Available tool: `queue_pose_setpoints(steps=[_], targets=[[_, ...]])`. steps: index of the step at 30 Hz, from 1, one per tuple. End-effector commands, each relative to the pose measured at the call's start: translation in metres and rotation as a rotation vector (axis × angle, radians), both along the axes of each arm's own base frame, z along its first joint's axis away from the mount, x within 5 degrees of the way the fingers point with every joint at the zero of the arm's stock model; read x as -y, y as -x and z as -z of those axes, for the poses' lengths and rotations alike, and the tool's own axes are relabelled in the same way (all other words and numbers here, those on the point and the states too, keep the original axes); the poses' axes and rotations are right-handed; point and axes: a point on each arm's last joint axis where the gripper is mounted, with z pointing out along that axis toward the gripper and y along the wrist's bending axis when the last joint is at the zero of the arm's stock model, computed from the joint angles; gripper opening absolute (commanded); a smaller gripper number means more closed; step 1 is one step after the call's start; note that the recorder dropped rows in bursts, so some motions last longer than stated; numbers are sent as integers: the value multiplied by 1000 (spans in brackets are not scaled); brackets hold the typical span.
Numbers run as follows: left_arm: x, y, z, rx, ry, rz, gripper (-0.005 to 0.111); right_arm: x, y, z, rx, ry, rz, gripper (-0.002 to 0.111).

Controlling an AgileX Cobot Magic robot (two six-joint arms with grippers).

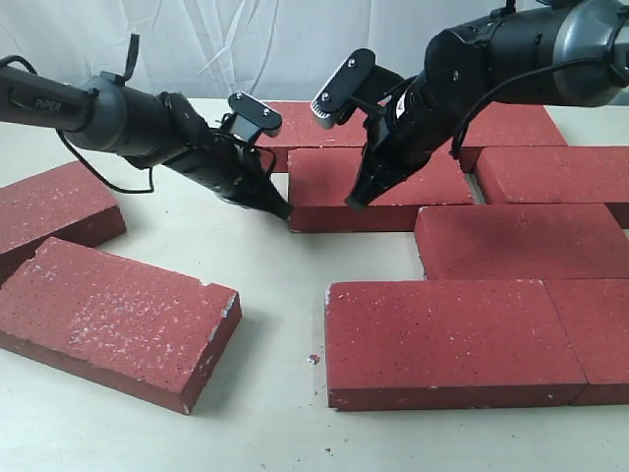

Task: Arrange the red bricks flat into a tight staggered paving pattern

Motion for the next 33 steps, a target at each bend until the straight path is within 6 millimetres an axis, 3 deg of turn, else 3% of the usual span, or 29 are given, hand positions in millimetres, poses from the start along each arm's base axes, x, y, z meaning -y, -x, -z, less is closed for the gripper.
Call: queue_pose_setpoints(steps=[1,6,17,20,22,29,33], targets=[[16,4,10,-15,-1,37,0,19,-10,2,7,-2,77,-1],[25,7,14,-24,-1,58,0,50,-25,14,-36,-35,196,-1],[30,8,13,-8,7,49,0,76,-53,64,-8,-55,279,-1],[30,8,13,-11,10,47,0,97,-57,70,-31,-34,326,-1],[30,8,13,-14,16,41,0,104,-58,65,-27,-56,367,-1],[29,8,13,7,-7,60,0,99,-49,25,-22,-150,416,-1],[11,0,4,11,-24,52,0,98,-44,12,-45,-195,445,-1]])
